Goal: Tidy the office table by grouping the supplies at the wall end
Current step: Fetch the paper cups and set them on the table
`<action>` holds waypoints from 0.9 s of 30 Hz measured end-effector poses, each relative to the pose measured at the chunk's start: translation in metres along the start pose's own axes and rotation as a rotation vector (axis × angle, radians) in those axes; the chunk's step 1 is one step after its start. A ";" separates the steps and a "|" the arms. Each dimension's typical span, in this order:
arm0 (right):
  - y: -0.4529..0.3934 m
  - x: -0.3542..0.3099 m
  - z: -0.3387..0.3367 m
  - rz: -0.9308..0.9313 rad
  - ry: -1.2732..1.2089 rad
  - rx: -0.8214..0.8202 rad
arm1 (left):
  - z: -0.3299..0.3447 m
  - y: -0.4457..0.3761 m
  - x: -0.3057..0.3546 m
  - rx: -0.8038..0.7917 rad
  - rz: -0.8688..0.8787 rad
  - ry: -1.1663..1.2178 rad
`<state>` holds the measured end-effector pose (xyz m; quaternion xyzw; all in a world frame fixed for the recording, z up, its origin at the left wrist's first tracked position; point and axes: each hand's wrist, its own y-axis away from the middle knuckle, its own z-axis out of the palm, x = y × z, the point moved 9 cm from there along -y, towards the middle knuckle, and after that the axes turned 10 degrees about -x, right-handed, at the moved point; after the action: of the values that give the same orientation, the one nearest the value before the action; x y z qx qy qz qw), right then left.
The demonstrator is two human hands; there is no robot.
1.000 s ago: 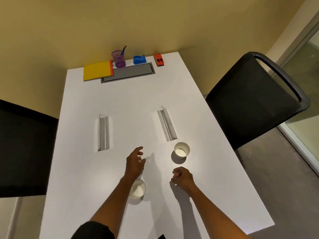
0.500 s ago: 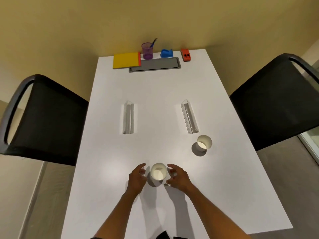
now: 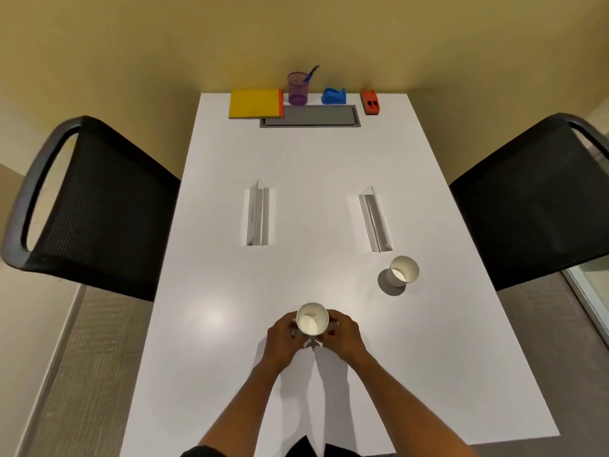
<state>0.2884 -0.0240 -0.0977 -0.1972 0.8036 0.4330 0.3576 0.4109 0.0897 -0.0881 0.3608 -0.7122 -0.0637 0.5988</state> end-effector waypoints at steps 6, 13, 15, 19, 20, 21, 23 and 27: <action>-0.021 -0.033 0.014 -0.031 0.030 -0.011 | -0.038 -0.007 0.000 0.043 0.018 0.039; -0.055 -0.089 0.030 -0.120 0.047 -0.039 | -0.094 -0.026 0.009 0.121 0.029 0.019; -0.066 -0.100 0.034 -0.135 0.047 -0.047 | -0.107 -0.033 0.009 0.142 0.031 0.014; -0.085 -0.115 0.042 -0.148 0.054 -0.064 | -0.125 -0.044 0.012 0.164 0.031 0.028; -0.090 -0.118 0.043 -0.152 0.057 -0.062 | -0.128 -0.048 0.012 0.166 0.029 0.032; -0.095 -0.121 0.044 -0.158 0.063 -0.060 | -0.132 -0.051 0.011 0.171 0.029 0.041; -0.103 -0.126 0.046 -0.169 0.072 -0.054 | -0.138 -0.057 0.007 0.184 0.018 0.055; -0.116 -0.133 0.051 -0.189 0.079 -0.041 | -0.145 -0.069 0.000 0.190 0.004 0.085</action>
<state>0.4701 -0.0436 -0.0815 -0.2962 0.7857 0.4058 0.3608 0.5715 0.0888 -0.0840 0.4168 -0.6898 0.0205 0.5917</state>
